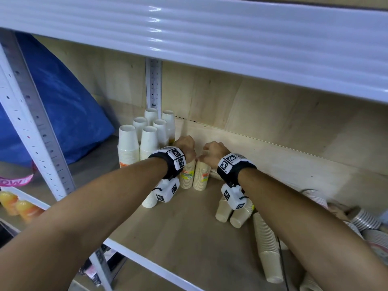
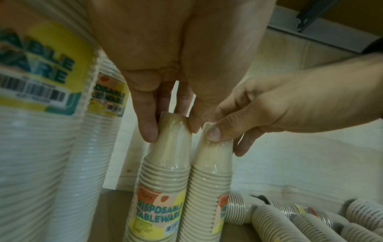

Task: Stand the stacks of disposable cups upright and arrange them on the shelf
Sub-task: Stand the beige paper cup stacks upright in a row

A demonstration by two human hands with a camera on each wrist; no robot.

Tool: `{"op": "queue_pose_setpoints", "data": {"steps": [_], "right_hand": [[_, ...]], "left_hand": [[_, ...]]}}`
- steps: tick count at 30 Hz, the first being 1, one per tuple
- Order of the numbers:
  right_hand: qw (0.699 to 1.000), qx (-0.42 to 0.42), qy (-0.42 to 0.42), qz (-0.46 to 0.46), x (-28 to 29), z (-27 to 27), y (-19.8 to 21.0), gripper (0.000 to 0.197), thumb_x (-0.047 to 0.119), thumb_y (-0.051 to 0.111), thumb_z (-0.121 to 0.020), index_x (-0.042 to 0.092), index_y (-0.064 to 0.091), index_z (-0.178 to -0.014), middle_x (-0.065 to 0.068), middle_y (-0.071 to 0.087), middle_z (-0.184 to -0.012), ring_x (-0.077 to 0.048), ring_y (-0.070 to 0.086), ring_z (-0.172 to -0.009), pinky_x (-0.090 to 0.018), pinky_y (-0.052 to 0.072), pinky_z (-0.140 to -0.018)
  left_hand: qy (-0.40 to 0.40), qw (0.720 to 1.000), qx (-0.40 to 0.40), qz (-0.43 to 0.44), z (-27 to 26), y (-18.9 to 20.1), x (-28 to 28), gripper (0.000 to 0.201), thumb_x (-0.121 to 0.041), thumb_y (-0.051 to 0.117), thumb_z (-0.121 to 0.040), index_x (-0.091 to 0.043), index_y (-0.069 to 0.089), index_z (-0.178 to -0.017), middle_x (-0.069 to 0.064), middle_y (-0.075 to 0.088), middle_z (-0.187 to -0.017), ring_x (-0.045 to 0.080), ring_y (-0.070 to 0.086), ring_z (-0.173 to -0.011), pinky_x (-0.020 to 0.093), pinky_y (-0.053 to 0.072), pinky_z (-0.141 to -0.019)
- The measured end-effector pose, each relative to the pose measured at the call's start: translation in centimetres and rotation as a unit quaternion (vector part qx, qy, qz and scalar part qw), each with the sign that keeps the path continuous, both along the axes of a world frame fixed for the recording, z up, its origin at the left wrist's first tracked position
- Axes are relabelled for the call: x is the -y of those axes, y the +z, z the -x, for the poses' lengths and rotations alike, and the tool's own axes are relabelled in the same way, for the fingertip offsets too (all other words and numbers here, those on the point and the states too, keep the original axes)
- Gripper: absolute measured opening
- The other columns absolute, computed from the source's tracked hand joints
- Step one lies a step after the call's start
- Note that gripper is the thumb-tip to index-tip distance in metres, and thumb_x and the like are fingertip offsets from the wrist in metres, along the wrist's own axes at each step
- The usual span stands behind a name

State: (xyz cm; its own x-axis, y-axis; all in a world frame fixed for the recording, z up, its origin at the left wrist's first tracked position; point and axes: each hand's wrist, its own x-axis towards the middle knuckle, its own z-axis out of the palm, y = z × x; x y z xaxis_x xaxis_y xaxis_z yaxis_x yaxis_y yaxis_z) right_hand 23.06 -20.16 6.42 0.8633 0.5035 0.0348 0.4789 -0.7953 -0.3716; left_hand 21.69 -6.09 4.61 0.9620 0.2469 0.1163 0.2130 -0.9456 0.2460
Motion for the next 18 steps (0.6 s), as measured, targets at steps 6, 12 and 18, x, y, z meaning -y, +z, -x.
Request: {"op": "queue_pose_setpoints", "data": {"steps": [6, 12, 18], "right_hand": [[1.0, -0.004, 0.026, 0.002, 0.06, -0.27, -0.25, 0.023, 0.019, 0.067, -0.084, 0.006, 0.065, -0.103, -0.008, 0.066, -0.104, -0.028, 0.063, -0.1, -0.032, 0.052, -0.081], [1.0, -0.004, 0.002, -0.01, -0.2, -0.12, -0.27, 0.027, 0.029, 0.068, -0.084, 0.009, 0.068, -0.103, -0.009, 0.068, -0.106, -0.03, 0.065, -0.099, -0.036, 0.054, -0.085], [0.999, -0.003, 0.045, 0.004, 0.3, 0.0, -0.35, 0.048, 0.016, 0.065, -0.087, 0.01, 0.055, -0.134, -0.006, 0.061, -0.131, -0.023, 0.057, -0.12, -0.027, 0.045, -0.095]], "left_hand": [[0.004, 1.0, -0.011, -0.011, -0.29, -0.07, 0.12, 0.031, -0.016, 0.06, -0.089, -0.016, 0.041, -0.065, 0.004, 0.052, -0.086, 0.02, 0.053, -0.075, 0.026, 0.04, -0.058], [0.004, 1.0, -0.009, 0.0, -0.56, -0.4, -0.13, 0.021, -0.018, 0.063, -0.087, -0.015, 0.047, -0.073, 0.004, 0.054, -0.087, 0.021, 0.054, -0.076, 0.027, 0.042, -0.061], [0.001, 1.0, -0.004, -0.004, -0.53, -0.61, -0.25, 0.016, -0.02, 0.061, -0.088, -0.013, 0.048, -0.083, 0.004, 0.052, -0.091, 0.021, 0.054, -0.079, 0.029, 0.042, -0.062]]}}
